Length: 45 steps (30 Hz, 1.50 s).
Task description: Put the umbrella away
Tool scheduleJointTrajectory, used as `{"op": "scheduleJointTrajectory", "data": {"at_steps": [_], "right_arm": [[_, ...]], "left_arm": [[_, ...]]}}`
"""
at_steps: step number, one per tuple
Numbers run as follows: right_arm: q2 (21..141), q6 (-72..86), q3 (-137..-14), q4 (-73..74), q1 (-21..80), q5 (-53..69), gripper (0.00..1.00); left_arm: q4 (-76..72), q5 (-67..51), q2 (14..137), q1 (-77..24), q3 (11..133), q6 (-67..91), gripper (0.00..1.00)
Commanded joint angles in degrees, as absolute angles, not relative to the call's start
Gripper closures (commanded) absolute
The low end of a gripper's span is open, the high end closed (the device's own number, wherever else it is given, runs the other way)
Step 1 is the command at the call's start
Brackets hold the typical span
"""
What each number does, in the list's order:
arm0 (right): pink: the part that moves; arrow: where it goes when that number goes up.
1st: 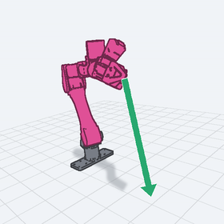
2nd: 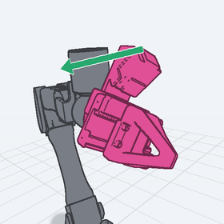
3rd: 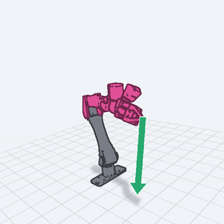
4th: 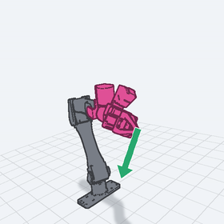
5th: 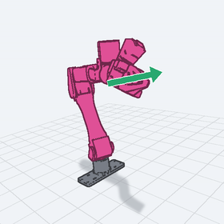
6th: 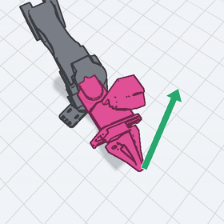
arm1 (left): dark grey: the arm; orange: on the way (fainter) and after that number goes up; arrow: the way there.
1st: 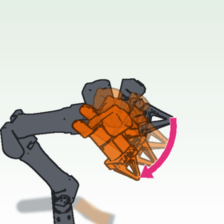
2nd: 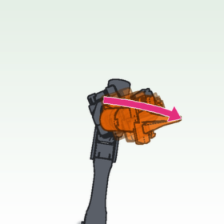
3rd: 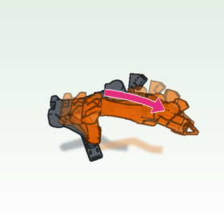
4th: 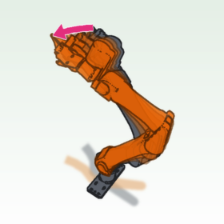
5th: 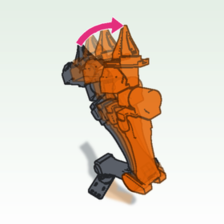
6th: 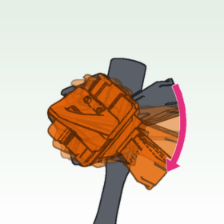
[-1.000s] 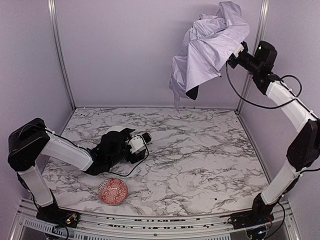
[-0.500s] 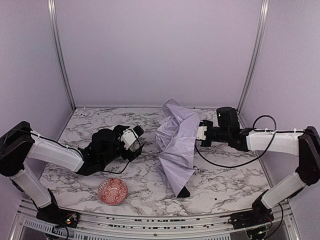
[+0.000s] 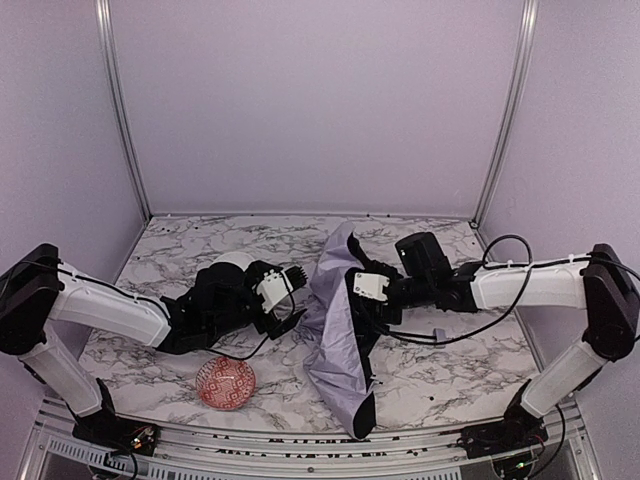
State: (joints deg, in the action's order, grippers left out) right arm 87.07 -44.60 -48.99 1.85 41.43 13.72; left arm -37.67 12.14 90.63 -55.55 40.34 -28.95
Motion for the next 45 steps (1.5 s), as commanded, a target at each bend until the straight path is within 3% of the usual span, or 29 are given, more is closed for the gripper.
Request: {"op": "scheduleJointTrajectory", "data": {"at_steps": [1, 8, 14, 20, 23, 27, 30, 35, 40, 45], "right_arm": [[89.12, -28.34, -57.94, 14.15, 41.86, 13.27, 0.00], [87.29, -3.51, -58.27, 31.33, 41.72, 3.82, 0.10], [85.98, -0.42, -57.06, 33.79, 32.51, 8.43, 0.17], [81.10, 0.91, -59.32, 34.86, 29.09, 11.35, 0.25], [74.42, 1.60, -62.67, 32.39, 29.05, 10.40, 0.19], [70.88, 3.88, -59.93, 11.31, 29.09, 20.99, 0.12], [77.97, 2.32, -61.90, 2.89, 30.37, 33.48, 0.13], [89.84, -7.33, -69.87, 8.91, 37.40, 25.83, 0.15], [98.63, -7.04, -69.86, 12.12, 38.23, 19.60, 0.36], [103.26, -4.73, -68.66, 11.95, 37.28, 16.25, 0.76]], "left_arm": [[-35.09, 13.15, 90.36, -55.44, 43.29, -29.57, 0.01], [-33.41, 13.48, 88.72, -55.42, 43.91, -31.71, 0.01], [-24.74, 8.62, 85.98, -56.36, 46.45, -32.87, 0.05], [-15.60, 2.61, 84.81, -64.23, 48.85, -35.66, 0.07], [-15.51, -2.52, 84.58, -64.60, 48.07, -34.23, 0.01], [-15.86, -8.27, 88.14, -64.67, 50.61, -32.11, 0.01], [-15.82, -8.85, 92.87, -64.77, 53.89, -30.69, 0.03], [-15.85, -10.91, 97.42, -64.79, 56.76, -30.58, 0.06], [-15.83, -10.39, 101.46, -64.78, 59.13, -30.37, 0.16], [-15.70, -10.02, 101.24, -64.84, 59.82, -29.59, 0.21]]}}
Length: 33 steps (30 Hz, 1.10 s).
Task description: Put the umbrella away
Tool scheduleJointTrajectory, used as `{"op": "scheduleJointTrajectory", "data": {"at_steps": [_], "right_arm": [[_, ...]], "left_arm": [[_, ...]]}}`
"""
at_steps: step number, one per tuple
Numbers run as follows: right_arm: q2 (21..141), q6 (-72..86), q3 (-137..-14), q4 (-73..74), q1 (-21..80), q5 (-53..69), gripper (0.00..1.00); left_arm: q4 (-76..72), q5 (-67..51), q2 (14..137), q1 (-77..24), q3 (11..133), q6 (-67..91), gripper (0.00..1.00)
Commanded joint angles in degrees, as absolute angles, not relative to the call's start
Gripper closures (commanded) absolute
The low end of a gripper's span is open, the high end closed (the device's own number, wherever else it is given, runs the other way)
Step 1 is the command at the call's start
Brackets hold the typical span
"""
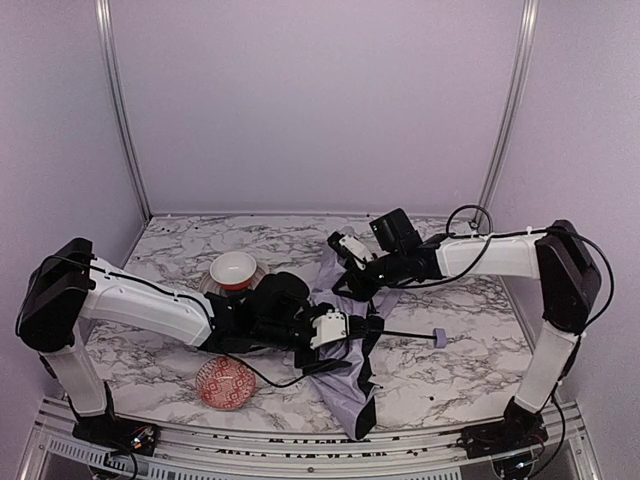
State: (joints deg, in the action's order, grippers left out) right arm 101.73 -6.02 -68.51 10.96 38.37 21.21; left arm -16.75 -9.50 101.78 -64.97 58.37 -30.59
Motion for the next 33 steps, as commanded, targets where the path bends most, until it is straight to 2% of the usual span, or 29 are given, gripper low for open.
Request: {"op": "scheduleJointTrajectory", "data": {"at_steps": [1, 3, 4, 5, 6, 7, 9, 12, 15, 17, 21, 23, 28, 33], "right_arm": [[103.43, -3.76, -68.46, 12.56, 36.67, 15.89, 0.81], [103.03, -1.78, -67.10, 12.86, 35.47, 16.65, 0.88], [102.44, -1.40, -66.53, 13.02, 34.99, 17.81, 0.87], [101.94, -1.87, -66.24, 13.69, 34.83, 19.26, 0.83], [101.35, -2.85, -66.69, 15.52, 34.82, 21.05, 0.75], [100.45, -3.08, -67.48, 17.06, 34.76, 22.14, 0.62], [97.25, -2.61, -68.21, 17.76, 33.56, 23.13, 0.49], [90.55, 0.69, -66.76, 14.74, 26.60, 21.83, 0.41], [87.13, 4.18, -64.07, 11.49, 19.96, 13.58, 0.31], [89.08, 3.93, -65.01, 12.59, 17.02, 7.37, 0.30], [101.71, 3.17, -75.83, 20.11, 13.74, -1.55, 0.33], [107.65, 2.69, -81.32, 25.13, 13.54, -1.93, 0.34], [116.69, 3.45, -87.20, 26.46, 13.73, -0.80, 0.34], [123.20, 3.21, -91.17, 30.15, 15.04, -0.73, 0.35]], "left_arm": [[-15.51, -9.94, 100.39, -64.86, 59.59, -29.35, 0.20], [-15.00, -9.86, 97.54, -64.93, 58.07, -29.11, 0.16], [-14.91, -9.91, 95.96, -64.95, 57.10, -29.05, 0.13], [-14.92, -10.02, 94.27, -64.96, 56.06, -28.97, 0.11], [-14.91, -10.00, 92.75, -64.91, 55.25, -28.76, 0.09], [-14.86, -9.68, 91.25, -64.82, 54.71, -27.98, 0.06], [-14.86, -10.03, 89.25, -63.93, 54.69, -25.09, 0.04], [-14.94, -11.33, 89.09, -59.19, 57.29, -15.39, 0.04], [-14.92, -10.34, 92.28, -52.81, 61.48, -7.32, 0.03], [-14.30, -8.57, 96.03, -49.95, 65.27, -4.68, 0.01], [-5.07, -8.69, 107.51, -46.23, 79.55, -2.09, 0.01], [-0.47, -11.13, 112.89, -45.45, 87.11, -2.42, 0.01], [5.17, -14.67, 123.69, -45.00, 99.99, -3.35, 0.01], [6.18, -15.38, 129.46, -45.00, 103.89, -3.39, 0.01]]}}
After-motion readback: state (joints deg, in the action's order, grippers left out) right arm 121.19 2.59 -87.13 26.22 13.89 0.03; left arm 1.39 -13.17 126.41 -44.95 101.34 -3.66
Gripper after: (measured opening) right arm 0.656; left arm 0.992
